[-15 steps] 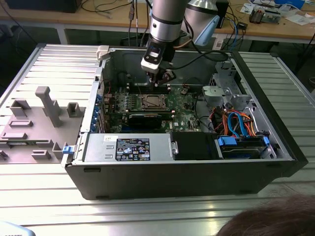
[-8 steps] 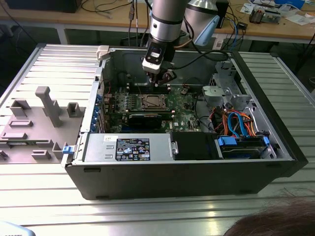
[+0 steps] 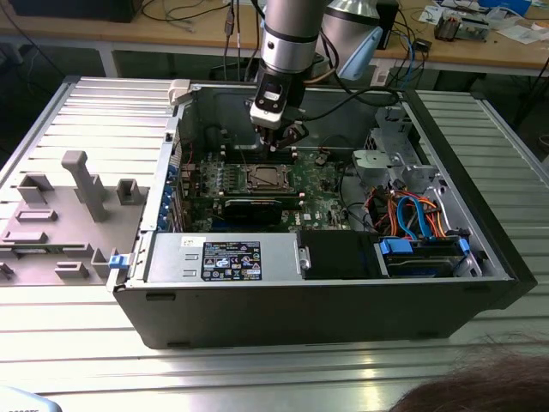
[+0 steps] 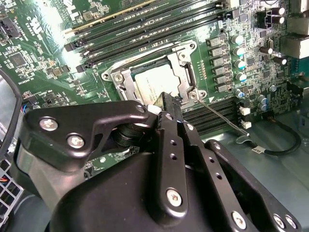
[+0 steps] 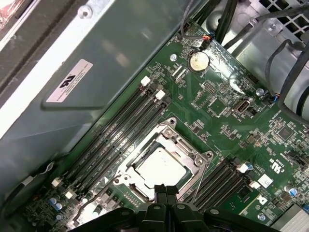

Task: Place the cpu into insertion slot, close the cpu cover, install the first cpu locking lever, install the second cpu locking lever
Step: 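Install the first cpu locking lever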

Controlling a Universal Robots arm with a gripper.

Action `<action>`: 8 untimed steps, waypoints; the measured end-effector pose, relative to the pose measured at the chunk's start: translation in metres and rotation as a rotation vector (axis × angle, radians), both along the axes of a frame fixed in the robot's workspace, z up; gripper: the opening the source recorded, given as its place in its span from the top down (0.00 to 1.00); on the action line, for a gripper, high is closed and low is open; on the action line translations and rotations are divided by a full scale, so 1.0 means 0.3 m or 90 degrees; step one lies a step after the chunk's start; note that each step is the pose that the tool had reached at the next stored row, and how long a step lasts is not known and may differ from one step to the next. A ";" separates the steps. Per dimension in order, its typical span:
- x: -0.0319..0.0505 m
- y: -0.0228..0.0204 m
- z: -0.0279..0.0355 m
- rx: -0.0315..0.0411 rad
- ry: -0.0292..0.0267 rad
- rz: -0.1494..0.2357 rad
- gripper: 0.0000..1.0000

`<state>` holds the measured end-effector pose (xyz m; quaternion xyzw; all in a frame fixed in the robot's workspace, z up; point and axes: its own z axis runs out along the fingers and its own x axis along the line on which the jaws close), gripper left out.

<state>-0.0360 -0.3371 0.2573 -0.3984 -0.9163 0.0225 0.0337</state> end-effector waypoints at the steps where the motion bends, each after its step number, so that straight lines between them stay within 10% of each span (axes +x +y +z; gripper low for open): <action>1: 0.000 0.000 0.000 0.0000 0.0000 0.002 0.89; 8: 0.000 0.000 0.000 0.0000 0.0000 0.017 0.89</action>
